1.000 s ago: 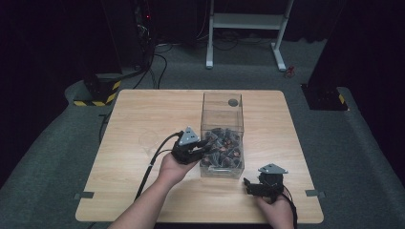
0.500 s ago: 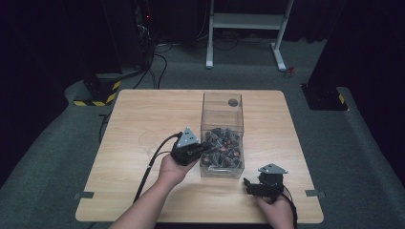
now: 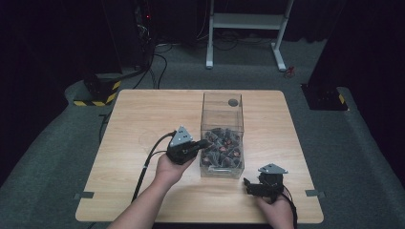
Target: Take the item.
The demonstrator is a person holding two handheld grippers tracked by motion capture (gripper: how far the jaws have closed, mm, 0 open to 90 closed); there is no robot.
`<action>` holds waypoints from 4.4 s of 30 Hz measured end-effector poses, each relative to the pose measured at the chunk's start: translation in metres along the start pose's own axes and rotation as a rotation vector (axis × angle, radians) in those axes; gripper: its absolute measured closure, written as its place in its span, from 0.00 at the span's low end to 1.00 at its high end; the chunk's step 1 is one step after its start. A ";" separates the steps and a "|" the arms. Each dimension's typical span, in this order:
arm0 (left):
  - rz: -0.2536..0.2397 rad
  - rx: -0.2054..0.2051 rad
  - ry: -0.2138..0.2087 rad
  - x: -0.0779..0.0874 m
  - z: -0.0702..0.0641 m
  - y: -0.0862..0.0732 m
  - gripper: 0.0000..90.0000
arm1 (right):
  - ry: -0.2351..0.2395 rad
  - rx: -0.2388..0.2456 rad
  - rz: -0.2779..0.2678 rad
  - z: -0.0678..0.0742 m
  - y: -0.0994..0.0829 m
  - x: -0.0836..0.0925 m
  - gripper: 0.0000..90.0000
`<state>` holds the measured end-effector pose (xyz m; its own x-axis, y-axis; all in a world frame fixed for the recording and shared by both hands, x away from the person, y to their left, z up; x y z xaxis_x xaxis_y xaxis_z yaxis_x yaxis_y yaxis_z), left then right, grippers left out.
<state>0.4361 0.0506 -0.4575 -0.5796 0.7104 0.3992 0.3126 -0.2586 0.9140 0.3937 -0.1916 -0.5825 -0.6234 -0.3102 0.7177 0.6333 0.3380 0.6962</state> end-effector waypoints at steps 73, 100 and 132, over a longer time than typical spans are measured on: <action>-0.089 0.083 0.123 0.081 0.058 -0.019 1.00 | 0.000 0.000 -0.001 0.000 0.000 0.000 0.10; -0.108 0.113 0.219 0.119 0.095 -0.026 1.00 | 0.003 -0.003 -0.001 0.001 0.000 0.000 0.11; -0.097 0.146 0.298 0.144 0.125 -0.040 1.00 | 0.002 -0.001 -0.002 0.001 0.000 0.000 0.11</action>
<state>0.4347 0.2449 -0.4454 -0.7996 0.4988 0.3346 0.3373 -0.0879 0.9373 0.3933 -0.1909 -0.5822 -0.6235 -0.3126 0.7166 0.6326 0.3369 0.6973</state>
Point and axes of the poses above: each handheld gripper's, and its own axes: x roughly backward along the jaws, y roughly out of its top, z roughly to its left, the point moved 8 cm from there along -x, roughly forward along the jaws
